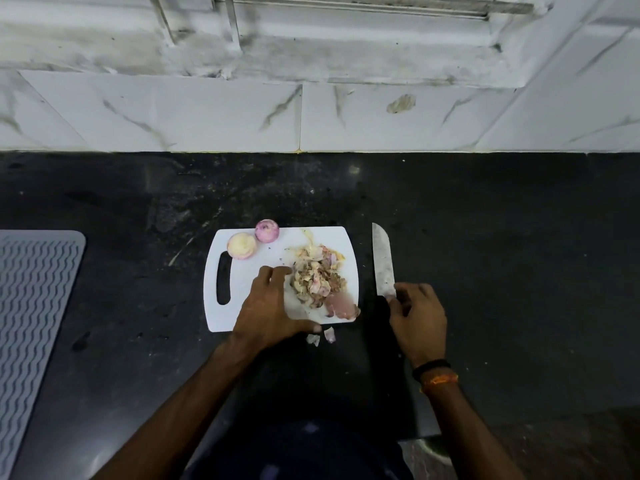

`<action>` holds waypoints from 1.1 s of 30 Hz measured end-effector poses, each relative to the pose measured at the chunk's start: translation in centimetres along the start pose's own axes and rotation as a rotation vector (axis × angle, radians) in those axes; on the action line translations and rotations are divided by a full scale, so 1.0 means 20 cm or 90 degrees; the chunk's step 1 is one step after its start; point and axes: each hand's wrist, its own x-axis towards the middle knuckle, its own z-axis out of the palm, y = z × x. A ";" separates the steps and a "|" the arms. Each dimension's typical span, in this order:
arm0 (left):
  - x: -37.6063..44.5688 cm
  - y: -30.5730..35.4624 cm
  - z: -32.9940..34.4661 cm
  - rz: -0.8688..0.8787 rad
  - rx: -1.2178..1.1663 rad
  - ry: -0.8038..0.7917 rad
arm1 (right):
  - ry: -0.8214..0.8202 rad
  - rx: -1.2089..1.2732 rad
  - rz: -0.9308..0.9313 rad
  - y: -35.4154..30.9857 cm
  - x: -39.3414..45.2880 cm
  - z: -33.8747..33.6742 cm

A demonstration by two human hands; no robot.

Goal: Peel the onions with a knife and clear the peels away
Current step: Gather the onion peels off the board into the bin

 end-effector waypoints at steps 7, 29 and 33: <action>-0.14 -0.04 0.13 0.164 0.077 -0.007 | -0.123 0.007 -0.314 -0.12 -0.29 0.11; -0.16 0.03 0.14 0.152 -0.099 0.148 | -0.055 0.165 -0.198 -0.36 -0.22 0.26; 0.00 0.11 0.00 0.126 -0.181 0.188 | -0.018 0.221 -0.226 -0.44 -0.04 0.20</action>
